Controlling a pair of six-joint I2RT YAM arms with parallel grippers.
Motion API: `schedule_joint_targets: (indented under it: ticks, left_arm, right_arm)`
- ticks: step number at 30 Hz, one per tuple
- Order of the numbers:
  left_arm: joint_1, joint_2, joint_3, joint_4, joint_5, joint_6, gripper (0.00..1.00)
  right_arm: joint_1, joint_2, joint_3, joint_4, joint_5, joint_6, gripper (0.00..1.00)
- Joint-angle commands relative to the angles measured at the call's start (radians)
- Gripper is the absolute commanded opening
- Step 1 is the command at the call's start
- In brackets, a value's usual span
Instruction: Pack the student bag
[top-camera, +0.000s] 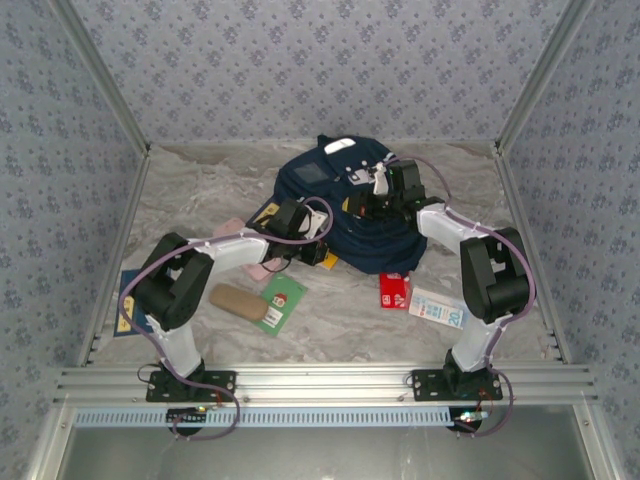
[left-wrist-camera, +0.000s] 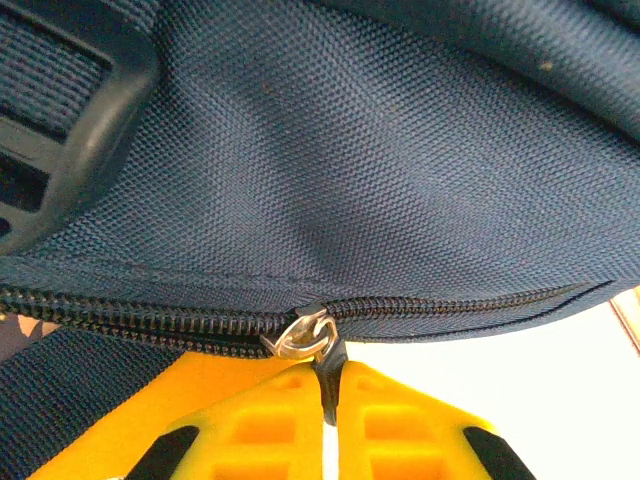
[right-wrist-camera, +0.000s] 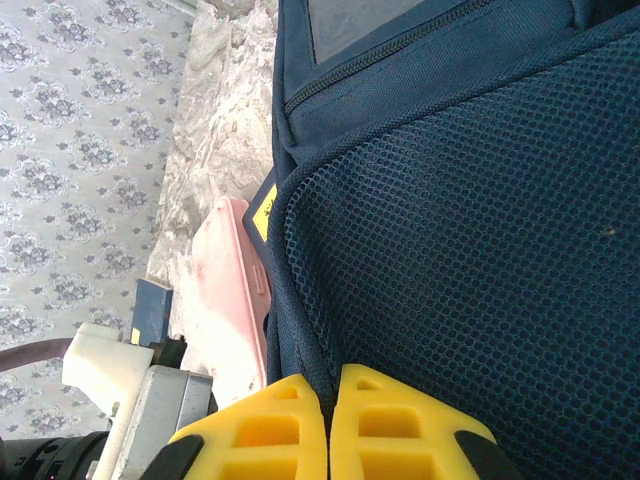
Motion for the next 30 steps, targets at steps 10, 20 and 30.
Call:
schedule_joint_targets:
  ticks: [10,20,30]
  left_arm:
    - [-0.089,0.048,0.062,-0.040,0.135,-0.053,0.11]
    - [-0.158,0.081,0.115,-0.023,0.156,-0.109,0.12]
    - [-0.201,0.108,0.184,0.027,0.173,-0.161,0.16]
  right_arm:
    - [-0.017,0.015,-0.022,0.103,0.043,0.064,0.00]
    - [-0.013,0.020,-0.037,0.154,0.057,0.110,0.00]
    - [0.020,0.017,-0.087,0.268,0.061,0.214,0.00]
